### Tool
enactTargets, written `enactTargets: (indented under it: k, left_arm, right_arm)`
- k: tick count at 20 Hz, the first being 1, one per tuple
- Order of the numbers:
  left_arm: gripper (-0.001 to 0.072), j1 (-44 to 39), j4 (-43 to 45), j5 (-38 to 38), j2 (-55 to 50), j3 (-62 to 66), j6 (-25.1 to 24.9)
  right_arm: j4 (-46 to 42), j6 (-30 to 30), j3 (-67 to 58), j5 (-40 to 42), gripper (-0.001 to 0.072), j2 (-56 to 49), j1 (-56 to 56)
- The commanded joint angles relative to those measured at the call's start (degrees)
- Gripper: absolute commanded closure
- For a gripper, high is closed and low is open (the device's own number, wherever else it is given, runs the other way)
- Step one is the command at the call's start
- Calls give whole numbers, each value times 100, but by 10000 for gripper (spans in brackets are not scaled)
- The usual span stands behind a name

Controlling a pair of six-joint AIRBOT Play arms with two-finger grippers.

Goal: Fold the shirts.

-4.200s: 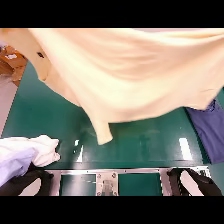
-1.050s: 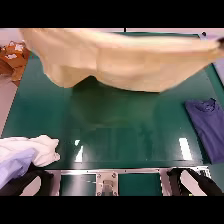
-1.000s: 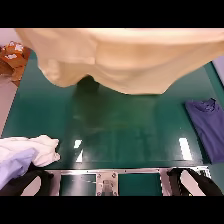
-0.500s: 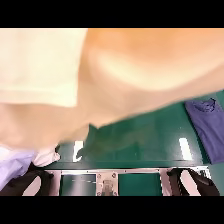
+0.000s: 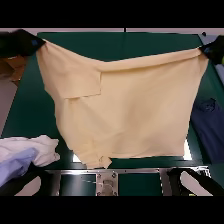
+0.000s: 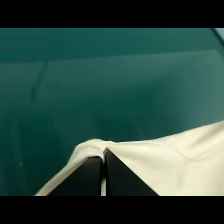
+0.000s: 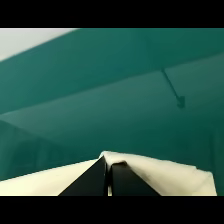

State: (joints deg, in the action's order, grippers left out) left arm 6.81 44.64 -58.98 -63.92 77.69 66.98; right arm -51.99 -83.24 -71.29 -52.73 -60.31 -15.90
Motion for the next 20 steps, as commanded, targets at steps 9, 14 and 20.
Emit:
enactTargets:
  k: [9, 14, 20]
  left_arm:
    - [689, 2, -2017, 2321, -2618, -492, -1309]
    - [689, 2, -2015, 2334, -2981, 275, -1283]
    - [688, 44, -1655, 1755, -3185, 448, -1110]
  right_arm:
    - [61, 249, -1305, 1421, 699, -4120, 485]
    - [57, 247, -2315, 1421, 699, -4610, 509]
    - [-138, 254, -2568, 852, 700, -4653, 439]
